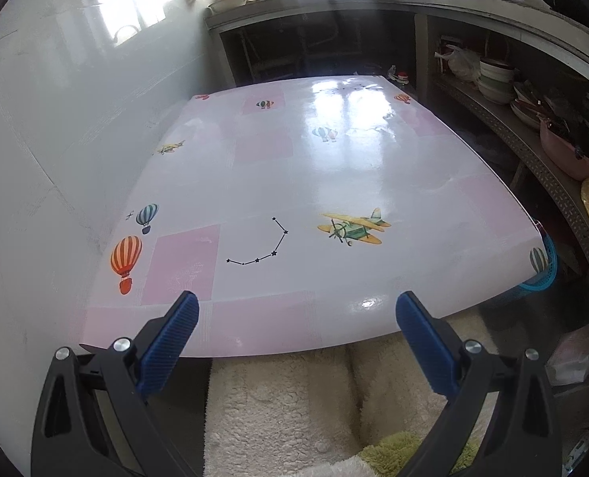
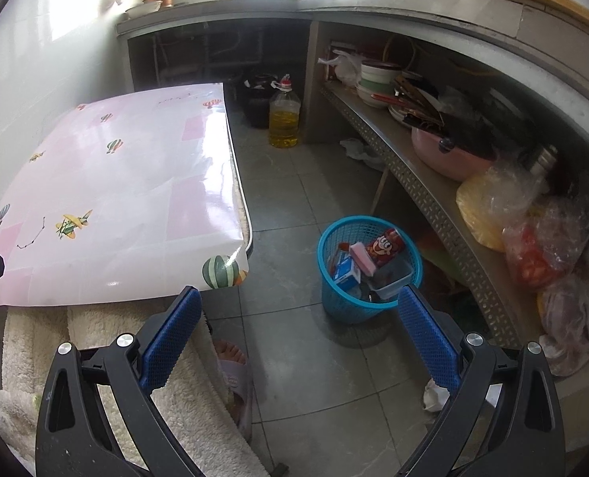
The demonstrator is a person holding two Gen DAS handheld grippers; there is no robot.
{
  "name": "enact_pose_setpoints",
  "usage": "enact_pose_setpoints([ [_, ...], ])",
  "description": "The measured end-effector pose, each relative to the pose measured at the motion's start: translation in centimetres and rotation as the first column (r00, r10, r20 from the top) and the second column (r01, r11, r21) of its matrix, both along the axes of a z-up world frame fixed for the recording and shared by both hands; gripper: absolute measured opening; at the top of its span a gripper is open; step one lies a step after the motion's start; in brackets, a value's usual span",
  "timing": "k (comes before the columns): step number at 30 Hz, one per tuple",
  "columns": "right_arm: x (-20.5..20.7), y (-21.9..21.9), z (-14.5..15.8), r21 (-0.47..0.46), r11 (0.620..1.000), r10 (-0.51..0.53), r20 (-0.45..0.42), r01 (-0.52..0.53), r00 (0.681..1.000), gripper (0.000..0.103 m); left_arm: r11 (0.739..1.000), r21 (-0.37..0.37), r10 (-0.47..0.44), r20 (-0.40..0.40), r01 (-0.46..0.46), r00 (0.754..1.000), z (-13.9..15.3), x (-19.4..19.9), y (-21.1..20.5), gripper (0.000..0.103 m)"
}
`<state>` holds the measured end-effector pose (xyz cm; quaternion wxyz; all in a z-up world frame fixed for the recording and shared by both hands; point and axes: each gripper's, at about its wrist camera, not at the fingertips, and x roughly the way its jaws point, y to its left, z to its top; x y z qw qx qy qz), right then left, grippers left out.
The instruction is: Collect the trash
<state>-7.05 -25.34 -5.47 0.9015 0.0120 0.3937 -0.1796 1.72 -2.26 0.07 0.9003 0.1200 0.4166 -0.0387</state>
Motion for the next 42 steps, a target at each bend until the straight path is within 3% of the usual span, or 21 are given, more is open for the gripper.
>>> enact_pose_setpoints([
  [42,0.50,0.39,0.23,-0.011,1.000,0.026,-0.013,-0.026,1.000,0.095,0.997,-0.067,-0.034,-0.063,0.029,0.997,-0.47,0.46,0.00,0.097],
])
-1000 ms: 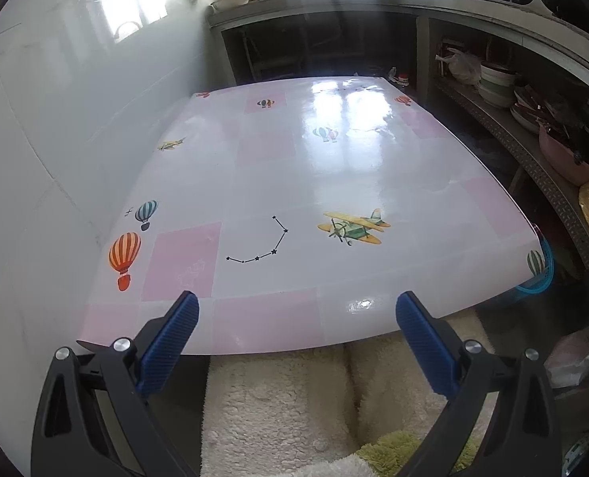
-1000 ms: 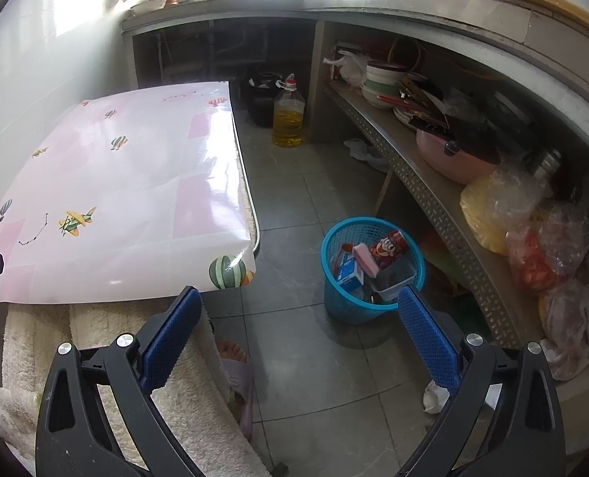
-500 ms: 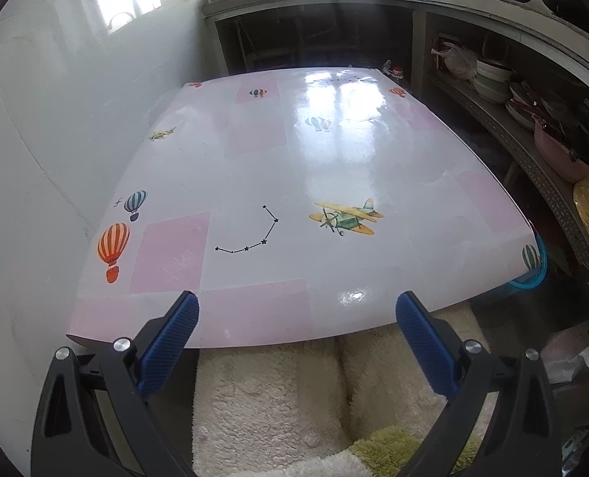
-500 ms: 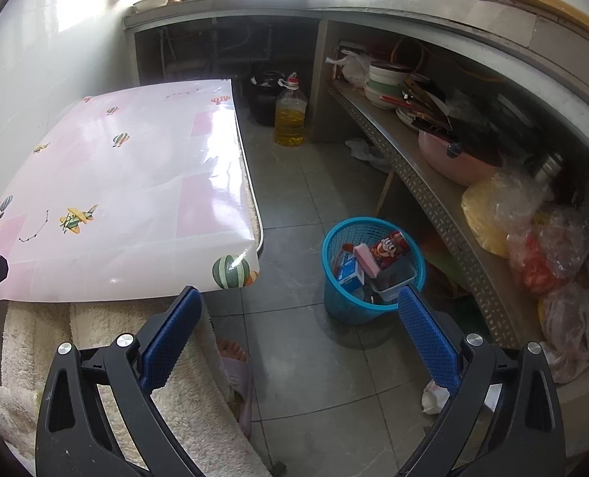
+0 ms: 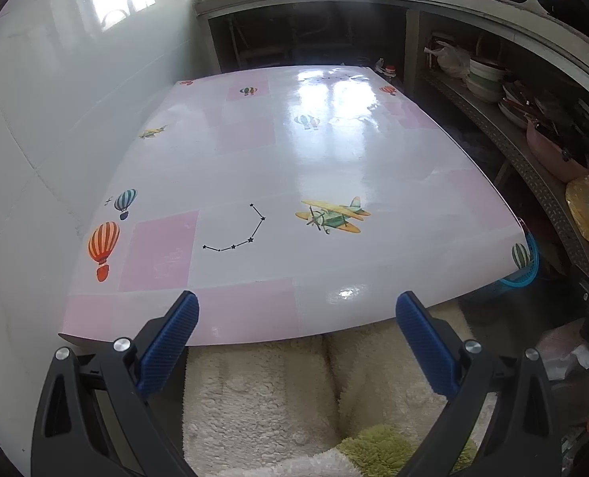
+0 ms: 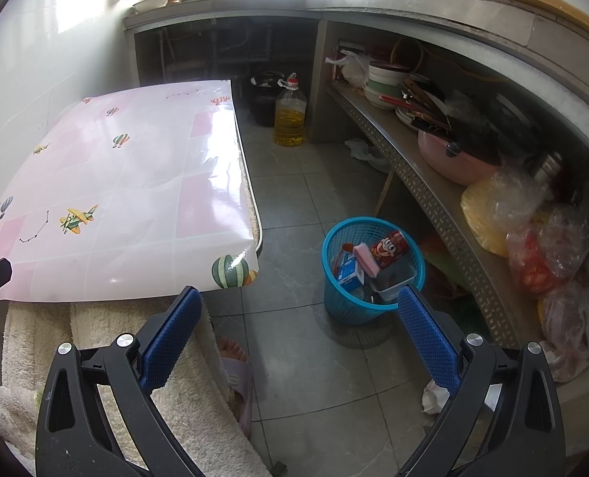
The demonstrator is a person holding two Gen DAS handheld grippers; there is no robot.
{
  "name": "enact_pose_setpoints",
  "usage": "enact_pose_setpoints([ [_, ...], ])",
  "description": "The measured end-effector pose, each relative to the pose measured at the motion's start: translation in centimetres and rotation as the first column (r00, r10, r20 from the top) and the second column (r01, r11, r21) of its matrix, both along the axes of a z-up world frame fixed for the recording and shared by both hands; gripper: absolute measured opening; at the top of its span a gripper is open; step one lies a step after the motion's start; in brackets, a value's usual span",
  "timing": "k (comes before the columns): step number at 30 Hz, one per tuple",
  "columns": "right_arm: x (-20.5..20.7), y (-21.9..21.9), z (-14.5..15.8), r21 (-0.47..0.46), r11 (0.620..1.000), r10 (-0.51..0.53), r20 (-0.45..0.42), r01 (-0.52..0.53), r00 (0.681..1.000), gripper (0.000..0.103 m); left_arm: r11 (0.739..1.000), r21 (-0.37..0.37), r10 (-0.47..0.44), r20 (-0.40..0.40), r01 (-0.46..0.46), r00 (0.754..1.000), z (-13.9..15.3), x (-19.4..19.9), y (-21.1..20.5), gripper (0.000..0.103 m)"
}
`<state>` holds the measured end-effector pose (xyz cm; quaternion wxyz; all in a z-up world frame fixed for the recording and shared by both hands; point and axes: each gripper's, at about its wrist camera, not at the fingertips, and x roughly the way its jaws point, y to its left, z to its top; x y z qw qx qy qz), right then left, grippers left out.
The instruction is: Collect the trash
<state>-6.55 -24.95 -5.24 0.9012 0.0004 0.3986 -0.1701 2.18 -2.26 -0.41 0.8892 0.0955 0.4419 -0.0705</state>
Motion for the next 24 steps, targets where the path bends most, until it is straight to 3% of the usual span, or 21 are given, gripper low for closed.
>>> enact_pose_setpoints([
  [24,-0.09,0.13,-0.03,-0.002,1.000,-0.002,-0.001,0.002,1.000,0.095,1.000,-0.006,-0.003,-0.008,0.003,1.000,-0.01,0.03,-0.16,0.097],
])
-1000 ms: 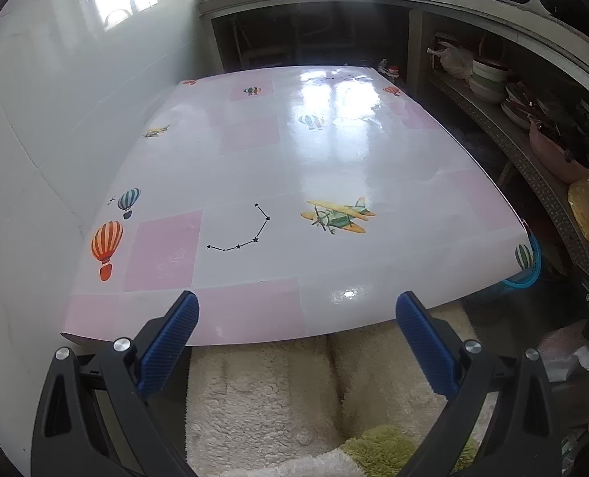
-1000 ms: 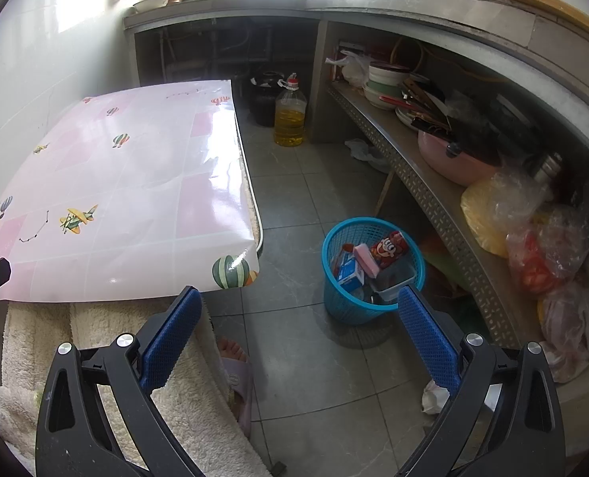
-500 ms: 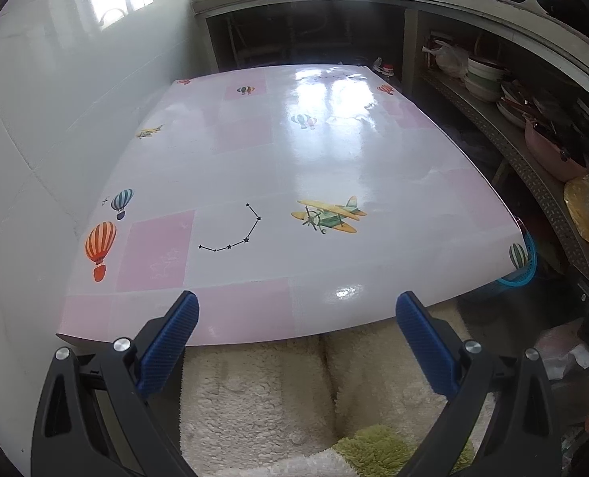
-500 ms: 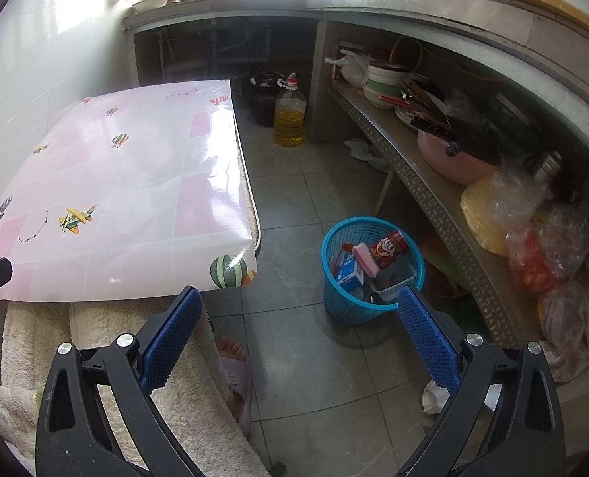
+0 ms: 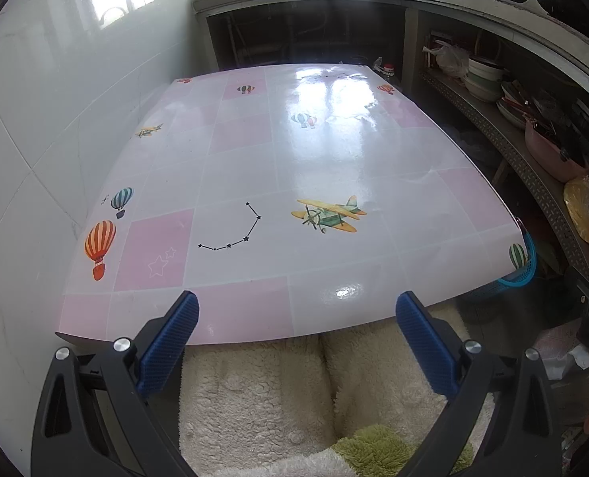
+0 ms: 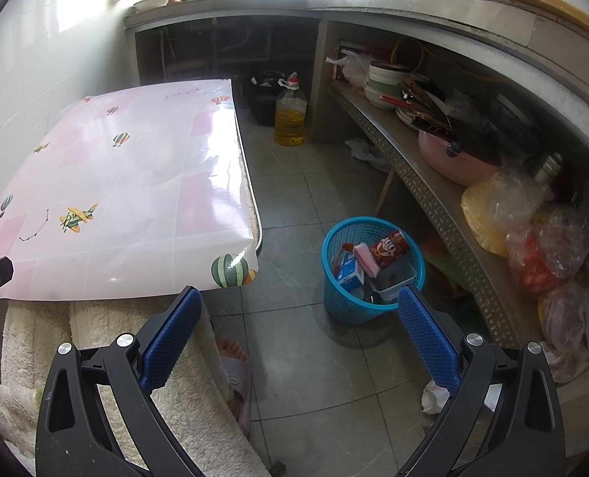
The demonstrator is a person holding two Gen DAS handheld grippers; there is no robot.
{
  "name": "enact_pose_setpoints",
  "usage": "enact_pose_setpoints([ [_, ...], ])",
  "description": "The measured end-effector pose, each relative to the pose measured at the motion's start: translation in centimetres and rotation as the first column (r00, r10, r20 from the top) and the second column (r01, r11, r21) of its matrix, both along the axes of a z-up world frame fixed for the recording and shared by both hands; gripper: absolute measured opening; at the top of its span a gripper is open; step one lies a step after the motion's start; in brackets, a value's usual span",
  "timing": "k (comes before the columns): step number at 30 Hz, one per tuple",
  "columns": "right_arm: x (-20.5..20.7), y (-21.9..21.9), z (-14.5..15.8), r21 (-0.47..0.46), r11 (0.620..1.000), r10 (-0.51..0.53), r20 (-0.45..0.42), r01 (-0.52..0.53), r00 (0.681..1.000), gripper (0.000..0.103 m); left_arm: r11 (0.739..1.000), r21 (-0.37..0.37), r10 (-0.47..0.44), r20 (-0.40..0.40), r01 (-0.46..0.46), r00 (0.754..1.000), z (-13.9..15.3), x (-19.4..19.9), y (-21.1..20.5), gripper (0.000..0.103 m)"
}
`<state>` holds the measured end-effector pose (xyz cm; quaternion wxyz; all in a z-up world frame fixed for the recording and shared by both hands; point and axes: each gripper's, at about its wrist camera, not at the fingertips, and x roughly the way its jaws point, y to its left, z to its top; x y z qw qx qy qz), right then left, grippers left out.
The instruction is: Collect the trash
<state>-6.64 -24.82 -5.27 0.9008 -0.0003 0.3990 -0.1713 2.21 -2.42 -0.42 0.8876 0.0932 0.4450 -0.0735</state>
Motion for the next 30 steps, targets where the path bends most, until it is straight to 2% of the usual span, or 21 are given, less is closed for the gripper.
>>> enact_pose_setpoints([
  [30,-0.04,-0.01,0.02,0.004,1.000,0.000,0.001,0.000,1.000,0.095,1.000,0.003,-0.001,-0.004,0.001,1.000,-0.12,-0.02,-0.03,0.097],
])
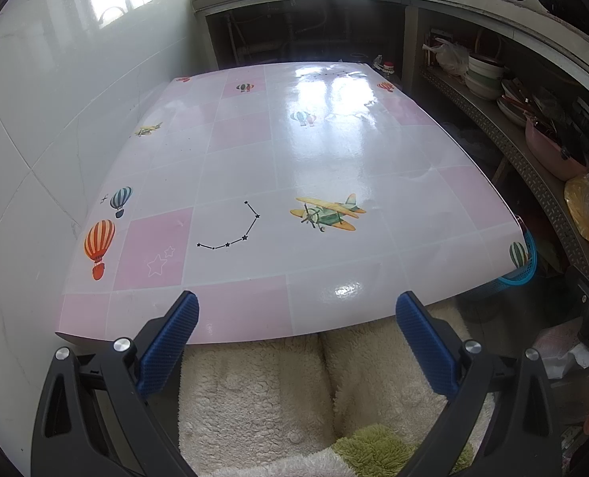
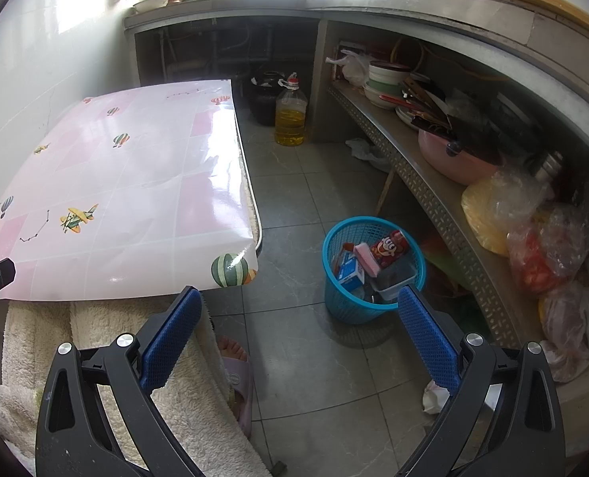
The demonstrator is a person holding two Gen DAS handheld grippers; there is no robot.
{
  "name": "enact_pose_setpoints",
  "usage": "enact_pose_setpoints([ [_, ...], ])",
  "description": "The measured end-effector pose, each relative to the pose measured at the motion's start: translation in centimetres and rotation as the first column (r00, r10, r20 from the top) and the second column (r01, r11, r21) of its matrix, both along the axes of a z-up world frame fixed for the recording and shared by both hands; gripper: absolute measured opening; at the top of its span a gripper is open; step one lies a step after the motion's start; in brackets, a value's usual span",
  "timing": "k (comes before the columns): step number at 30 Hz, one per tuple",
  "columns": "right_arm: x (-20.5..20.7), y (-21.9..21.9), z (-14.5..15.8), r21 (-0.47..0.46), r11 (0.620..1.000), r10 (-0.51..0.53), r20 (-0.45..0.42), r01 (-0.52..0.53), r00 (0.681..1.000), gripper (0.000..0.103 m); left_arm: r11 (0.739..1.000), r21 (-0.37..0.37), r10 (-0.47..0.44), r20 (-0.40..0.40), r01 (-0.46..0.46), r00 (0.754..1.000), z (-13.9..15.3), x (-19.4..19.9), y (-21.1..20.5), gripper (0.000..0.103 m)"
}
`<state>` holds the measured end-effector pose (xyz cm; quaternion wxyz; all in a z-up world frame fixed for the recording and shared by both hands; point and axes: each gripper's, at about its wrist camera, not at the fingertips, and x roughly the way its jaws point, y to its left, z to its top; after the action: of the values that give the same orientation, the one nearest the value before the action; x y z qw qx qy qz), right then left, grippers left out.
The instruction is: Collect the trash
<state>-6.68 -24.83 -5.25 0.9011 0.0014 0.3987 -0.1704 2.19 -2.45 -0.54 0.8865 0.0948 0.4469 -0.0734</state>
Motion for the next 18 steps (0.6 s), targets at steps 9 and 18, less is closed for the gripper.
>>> enact_pose_setpoints([
  [9,0.01,0.03,-0.03,0.000,1.000,0.000,0.000,0.000,1.000,0.095,1.000,0.000,-0.001,-0.002,0.001,1.000,-0.05,0.12,0.02,0.097],
  [18,0.00,0.05,-0.02,-0.001,1.000,0.000,0.000,0.000,1.000,0.095,1.000,0.000,0.003,-0.003,-0.003,1.000,-0.11,0.27,0.19,0.097],
])
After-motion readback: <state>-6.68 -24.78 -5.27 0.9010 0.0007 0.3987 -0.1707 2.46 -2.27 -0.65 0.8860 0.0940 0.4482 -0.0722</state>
